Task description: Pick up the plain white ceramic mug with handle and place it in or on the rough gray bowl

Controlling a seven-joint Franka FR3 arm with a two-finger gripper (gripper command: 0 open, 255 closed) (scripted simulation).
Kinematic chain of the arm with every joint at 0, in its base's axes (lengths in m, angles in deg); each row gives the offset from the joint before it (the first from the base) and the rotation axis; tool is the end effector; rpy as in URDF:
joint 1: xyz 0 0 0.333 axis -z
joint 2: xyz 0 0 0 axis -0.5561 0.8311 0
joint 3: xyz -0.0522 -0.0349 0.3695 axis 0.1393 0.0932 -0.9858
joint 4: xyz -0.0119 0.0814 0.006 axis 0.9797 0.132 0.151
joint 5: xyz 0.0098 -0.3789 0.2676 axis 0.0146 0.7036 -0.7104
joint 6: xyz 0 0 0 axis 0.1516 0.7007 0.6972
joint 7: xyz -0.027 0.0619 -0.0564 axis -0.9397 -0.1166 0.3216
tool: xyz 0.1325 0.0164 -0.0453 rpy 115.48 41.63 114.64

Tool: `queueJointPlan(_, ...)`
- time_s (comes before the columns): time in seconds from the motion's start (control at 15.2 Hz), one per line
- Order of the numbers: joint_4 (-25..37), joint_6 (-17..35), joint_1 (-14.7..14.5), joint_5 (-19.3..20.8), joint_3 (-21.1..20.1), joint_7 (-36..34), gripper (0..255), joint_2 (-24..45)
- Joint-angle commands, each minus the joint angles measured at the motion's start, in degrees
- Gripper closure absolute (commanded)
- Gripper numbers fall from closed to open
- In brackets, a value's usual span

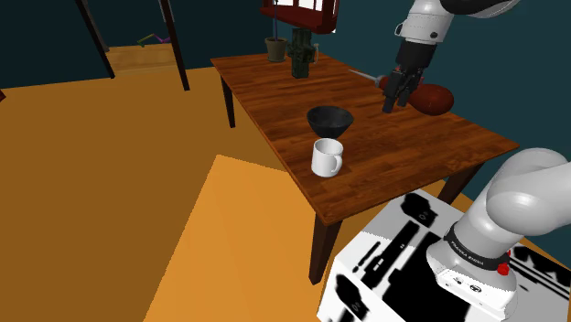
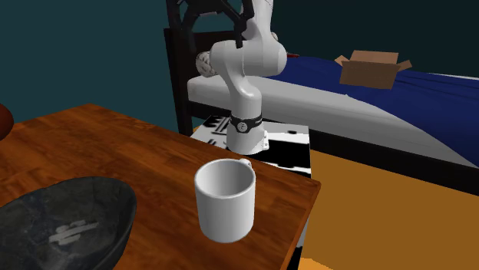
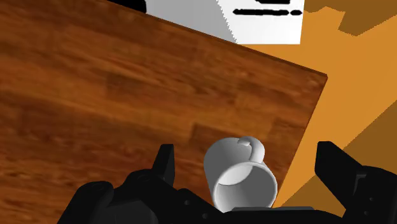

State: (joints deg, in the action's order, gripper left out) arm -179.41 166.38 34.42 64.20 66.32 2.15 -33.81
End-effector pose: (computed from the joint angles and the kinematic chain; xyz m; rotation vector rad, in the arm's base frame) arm 0.3509 -0.0061 0.5537 -3.0192 -0.0370 0.0124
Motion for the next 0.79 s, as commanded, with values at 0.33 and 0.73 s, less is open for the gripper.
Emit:
queueJointPlan(0.33,-2.1,10.5,-0.2,0.5,-2.2,-1.4,0,7.8)
queueJointPlan(0.73,-1.7,22.5,0.0,2.0,-4.6,-3.8,0,19.3)
